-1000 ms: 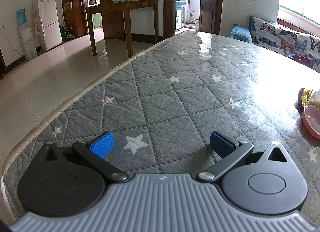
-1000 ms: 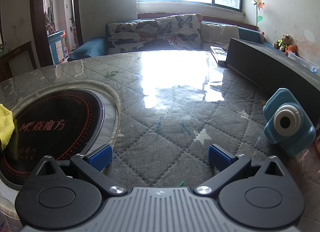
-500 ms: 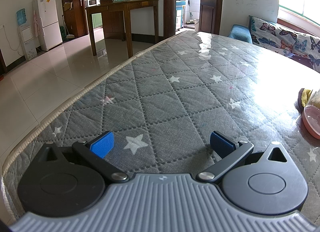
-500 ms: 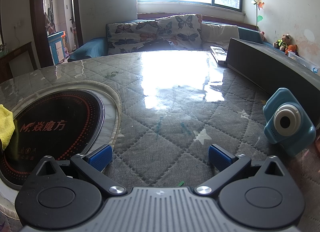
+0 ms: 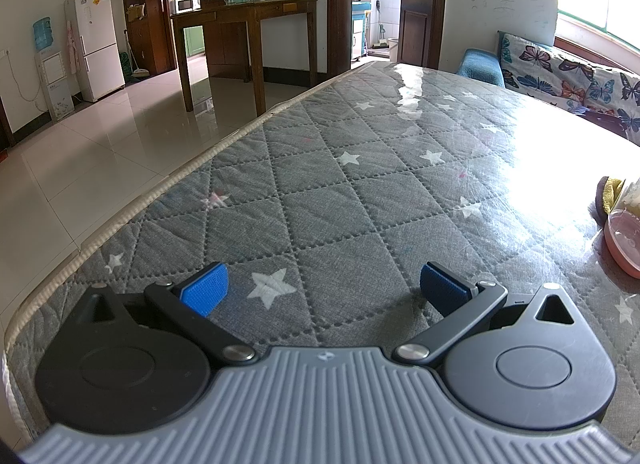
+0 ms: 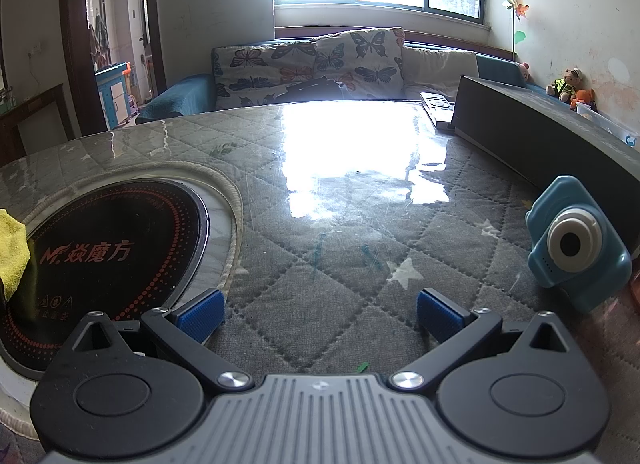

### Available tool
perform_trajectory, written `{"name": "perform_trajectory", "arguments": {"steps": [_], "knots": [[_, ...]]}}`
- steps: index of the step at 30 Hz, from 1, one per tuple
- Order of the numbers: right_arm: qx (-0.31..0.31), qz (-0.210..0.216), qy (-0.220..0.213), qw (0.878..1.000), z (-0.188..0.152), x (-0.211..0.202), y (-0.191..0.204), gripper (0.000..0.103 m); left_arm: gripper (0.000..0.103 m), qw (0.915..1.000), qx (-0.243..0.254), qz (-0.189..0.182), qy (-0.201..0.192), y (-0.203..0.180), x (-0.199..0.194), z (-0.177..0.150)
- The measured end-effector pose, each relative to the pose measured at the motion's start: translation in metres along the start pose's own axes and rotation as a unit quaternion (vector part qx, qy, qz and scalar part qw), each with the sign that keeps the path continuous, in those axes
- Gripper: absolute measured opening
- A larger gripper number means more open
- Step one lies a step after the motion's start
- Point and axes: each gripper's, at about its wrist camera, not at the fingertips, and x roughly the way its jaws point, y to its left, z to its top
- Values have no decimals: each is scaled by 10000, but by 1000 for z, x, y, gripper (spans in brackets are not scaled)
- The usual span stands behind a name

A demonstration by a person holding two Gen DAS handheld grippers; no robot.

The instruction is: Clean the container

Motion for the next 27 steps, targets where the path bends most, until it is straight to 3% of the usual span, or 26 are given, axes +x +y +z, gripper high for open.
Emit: {"name": "perform_trajectory", "arguments": {"steps": [27], "knots": [[17,15,-7,10000,0,0,0,103,103,10000,0,0,0,0,0,0]]}}
